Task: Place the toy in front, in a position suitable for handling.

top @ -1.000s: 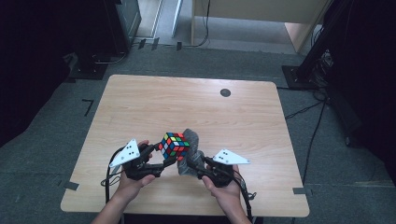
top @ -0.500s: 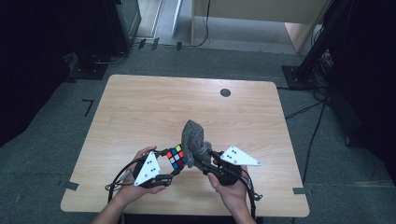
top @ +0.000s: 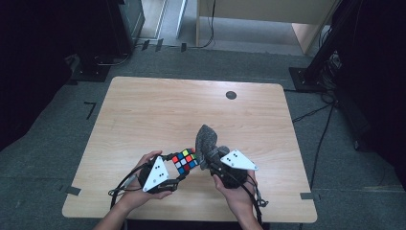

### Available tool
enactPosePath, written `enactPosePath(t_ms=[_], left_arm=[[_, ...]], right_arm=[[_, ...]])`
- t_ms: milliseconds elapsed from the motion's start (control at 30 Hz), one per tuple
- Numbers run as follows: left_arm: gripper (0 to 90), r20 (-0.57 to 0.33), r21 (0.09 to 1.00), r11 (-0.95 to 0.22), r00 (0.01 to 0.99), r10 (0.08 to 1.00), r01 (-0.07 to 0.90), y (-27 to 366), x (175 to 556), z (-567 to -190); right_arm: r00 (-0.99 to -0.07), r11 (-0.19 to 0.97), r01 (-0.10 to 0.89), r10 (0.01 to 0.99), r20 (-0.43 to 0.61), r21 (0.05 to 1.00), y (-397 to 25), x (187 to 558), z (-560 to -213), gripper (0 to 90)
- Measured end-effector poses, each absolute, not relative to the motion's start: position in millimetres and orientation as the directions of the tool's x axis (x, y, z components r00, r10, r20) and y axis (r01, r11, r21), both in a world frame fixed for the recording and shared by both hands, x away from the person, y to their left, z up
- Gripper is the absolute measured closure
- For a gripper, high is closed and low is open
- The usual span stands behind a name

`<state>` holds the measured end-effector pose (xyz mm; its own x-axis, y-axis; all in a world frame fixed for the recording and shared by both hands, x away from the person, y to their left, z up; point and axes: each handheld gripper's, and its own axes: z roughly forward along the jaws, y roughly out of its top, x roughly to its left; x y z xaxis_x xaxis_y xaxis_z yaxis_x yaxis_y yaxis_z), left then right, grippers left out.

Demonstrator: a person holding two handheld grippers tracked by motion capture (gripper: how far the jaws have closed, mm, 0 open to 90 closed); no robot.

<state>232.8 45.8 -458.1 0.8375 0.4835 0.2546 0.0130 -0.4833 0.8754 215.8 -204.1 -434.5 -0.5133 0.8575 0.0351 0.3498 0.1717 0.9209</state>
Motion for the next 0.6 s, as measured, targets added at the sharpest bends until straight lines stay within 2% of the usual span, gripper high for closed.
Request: enactPosePath(t_ms=[33,67,100,133,167,233,267,367,500,533,600], left_arm=[[34.2,0.276,0.858,-0.513,0.824,0.495,0.020,43.2,233.3,-459.1],[34.3,0.298,0.828,-0.558,0.809,0.507,0.044,38.5,234.6,-461.9],[34.2,0.306,0.815,-0.577,0.806,0.507,0.053,36.2,234.9,-463.1],[34.2,0.306,0.815,-0.577,0.806,0.507,0.053,36.2,234.9,-463.1],[34.2,0.312,0.807,-0.588,0.803,0.508,0.060,33.5,234.5,-464.3],[34.2,0.314,0.799,-0.599,0.809,0.497,0.058,29.1,232.3,-465.2],[34.3,0.338,0.783,-0.621,0.807,0.485,0.045,26.3,229.9,-465.7],[34.3,0.342,0.776,-0.629,0.809,0.478,0.043,26.8,230.0,-467.3],[34.2,0.323,0.784,-0.618,0.809,0.491,0.061,28.3,232.5,-467.4],[34.2,0.322,0.785,-0.617,0.809,0.492,0.062,27.9,232.5,-467.4],[34.2,0.318,0.787,-0.614,0.813,0.489,0.062,27.0,232.1,-467.2]], right_arm=[[-0.513,0.172,0.350,0.857,0.035,0.921,-204.1,215.8,-434.5,63.5],[-0.554,0.197,0.263,0.832,-0.020,0.944,-194.5,205.5,-425.1,63.4],[-0.580,0.230,0.218,0.812,-0.064,0.948,-187.3,200.6,-422.0,63.4],[-0.580,0.230,0.218,0.812,-0.064,0.948,-187.3,200.6,-422.0,63.4],[-0.631,0.289,0.168,0.766,-0.123,0.942,-171.7,192.8,-421.5,63.2],[-0.656,0.316,0.165,0.743,-0.135,0.934,-164.7,191.6,-424.1,63.2],[-0.653,0.388,0.161,0.732,-0.197,0.908,-154.8,191.4,-432.6,62.9],[-0.626,0.394,0.175,0.752,-0.207,0.902,-157.7,195.8,-436.2,62.8],[-0.508,0.330,0.228,0.843,-0.178,0.916,-176.0,203.3,-431.8,62.9],[-0.517,0.317,0.224,0.840,-0.164,0.921,-176.6,202.2,-430.6,62.8],[-0.599,0.321,0.186,0.786,-0.153,0.929,-170.2,197.1,-430.1,62.3]])
